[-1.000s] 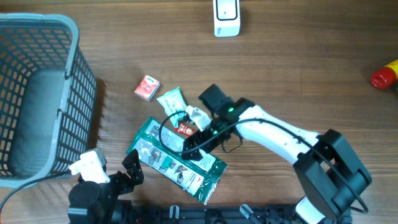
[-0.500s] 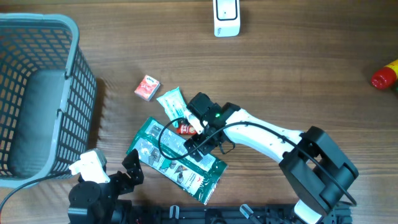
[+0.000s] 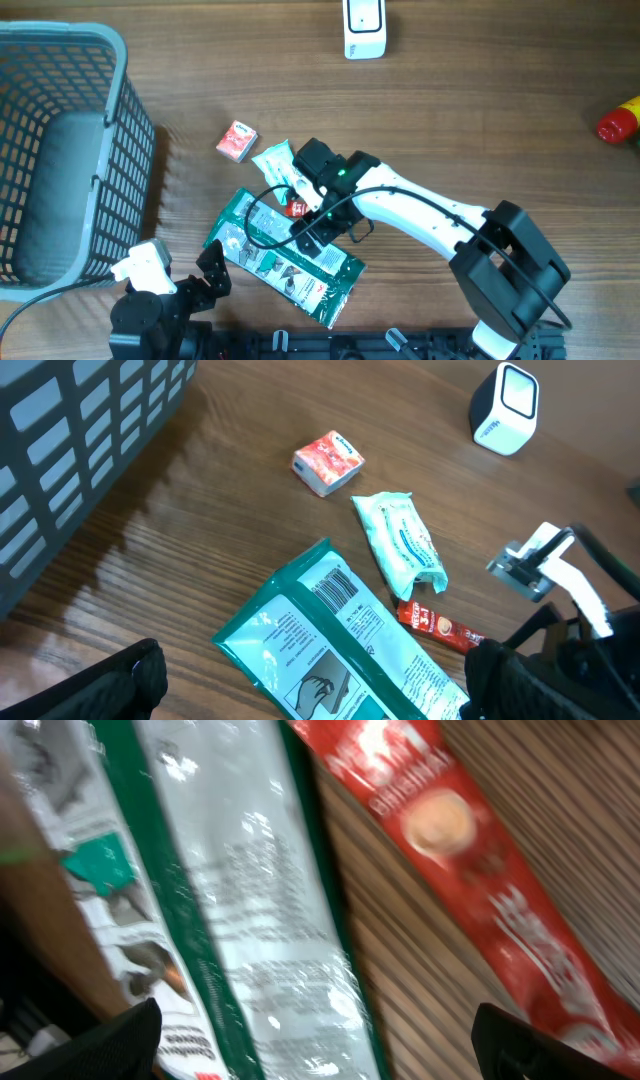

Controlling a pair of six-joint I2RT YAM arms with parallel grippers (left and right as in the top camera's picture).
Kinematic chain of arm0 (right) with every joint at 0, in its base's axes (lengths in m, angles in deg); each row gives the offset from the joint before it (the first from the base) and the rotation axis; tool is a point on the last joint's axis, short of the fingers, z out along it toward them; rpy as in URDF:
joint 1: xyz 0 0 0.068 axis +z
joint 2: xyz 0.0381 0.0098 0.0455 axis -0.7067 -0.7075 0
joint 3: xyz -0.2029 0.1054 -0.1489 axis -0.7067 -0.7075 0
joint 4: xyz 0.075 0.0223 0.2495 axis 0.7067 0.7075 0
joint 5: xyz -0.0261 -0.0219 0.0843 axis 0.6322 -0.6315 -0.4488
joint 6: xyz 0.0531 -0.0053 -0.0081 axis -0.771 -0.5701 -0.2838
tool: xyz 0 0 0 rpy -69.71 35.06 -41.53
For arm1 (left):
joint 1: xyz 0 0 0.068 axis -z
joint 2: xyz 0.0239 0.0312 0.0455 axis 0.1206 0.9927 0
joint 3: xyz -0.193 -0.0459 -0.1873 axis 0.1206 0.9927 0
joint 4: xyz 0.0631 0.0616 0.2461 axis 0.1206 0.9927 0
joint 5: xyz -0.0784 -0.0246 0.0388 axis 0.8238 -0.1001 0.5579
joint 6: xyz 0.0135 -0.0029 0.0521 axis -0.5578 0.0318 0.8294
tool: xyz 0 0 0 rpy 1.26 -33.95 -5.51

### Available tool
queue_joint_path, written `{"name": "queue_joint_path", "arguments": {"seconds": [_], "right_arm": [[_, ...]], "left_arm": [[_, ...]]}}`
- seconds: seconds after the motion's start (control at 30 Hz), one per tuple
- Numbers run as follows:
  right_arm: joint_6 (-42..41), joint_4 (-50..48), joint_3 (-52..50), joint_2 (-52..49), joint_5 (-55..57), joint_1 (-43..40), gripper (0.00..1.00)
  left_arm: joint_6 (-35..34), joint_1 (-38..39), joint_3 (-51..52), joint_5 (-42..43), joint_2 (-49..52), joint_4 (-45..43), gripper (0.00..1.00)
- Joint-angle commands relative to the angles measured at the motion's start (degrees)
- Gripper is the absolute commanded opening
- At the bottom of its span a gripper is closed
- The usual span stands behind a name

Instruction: Scan the item barcode

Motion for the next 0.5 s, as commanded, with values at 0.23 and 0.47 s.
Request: {"name": "queue_joint_path", "arguments": {"seconds": [0.23,0.47], "right_arm": [[-3.7,1.8,-1.4,-13.7,3.7,5.4,0.78],[-14.0,4.6,-1.0,-15.6,11.2,4.7,0.04]], "left_arm": [[1.1,-0.4,0.1,0.2,0.0,-0.1,1.0],[1.1,-0.4,0.1,0.2,0.0,-0.1,1.0]]}}
